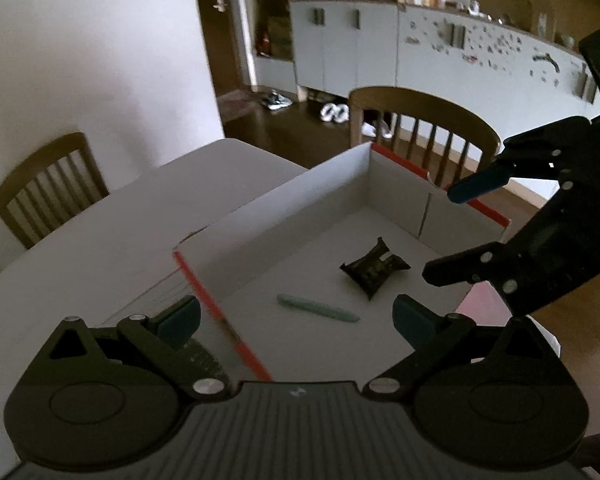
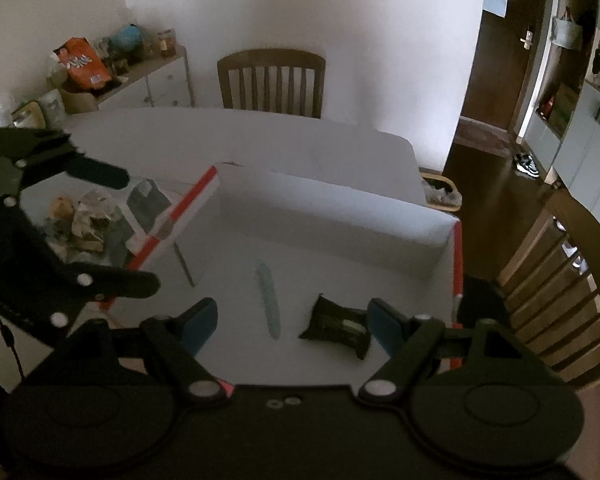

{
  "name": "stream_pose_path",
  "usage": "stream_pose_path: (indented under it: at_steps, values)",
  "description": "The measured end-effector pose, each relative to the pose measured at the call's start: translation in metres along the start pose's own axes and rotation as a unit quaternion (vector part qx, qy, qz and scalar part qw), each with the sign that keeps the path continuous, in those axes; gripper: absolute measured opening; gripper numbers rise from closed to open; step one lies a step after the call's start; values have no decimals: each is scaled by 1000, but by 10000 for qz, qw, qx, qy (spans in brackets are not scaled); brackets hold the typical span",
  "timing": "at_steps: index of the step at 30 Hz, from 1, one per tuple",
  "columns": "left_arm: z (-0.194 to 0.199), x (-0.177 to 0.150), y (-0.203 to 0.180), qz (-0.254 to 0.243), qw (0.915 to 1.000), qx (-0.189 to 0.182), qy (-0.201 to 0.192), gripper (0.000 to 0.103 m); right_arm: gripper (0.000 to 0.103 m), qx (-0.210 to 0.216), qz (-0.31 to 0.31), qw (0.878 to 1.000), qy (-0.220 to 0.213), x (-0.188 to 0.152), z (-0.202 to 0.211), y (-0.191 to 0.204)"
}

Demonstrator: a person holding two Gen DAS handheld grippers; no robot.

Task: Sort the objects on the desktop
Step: 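Move both tools back from the shoebox to the snack pile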

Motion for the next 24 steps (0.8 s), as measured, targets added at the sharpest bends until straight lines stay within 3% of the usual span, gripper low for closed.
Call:
stream_pose_path:
  at_steps: [13,24]
  values:
    - [49,-55,37,900,9948,314,-355,102,82,367,196,9987,-307,12,16,49]
    - [74,-100,76,1289,9888,598,-462,102,82,703,447,9958,-387,20,20,106]
Point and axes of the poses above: each gripper's, at about its wrist camera, not at the fingertips, and z roughly against the way its jaws point, y to its left, x to its top, the point moved 7 cm from there along -z, roughly the way its jaws point, and after that the axes turned 13 degrees about y, right-handed, at the moved point
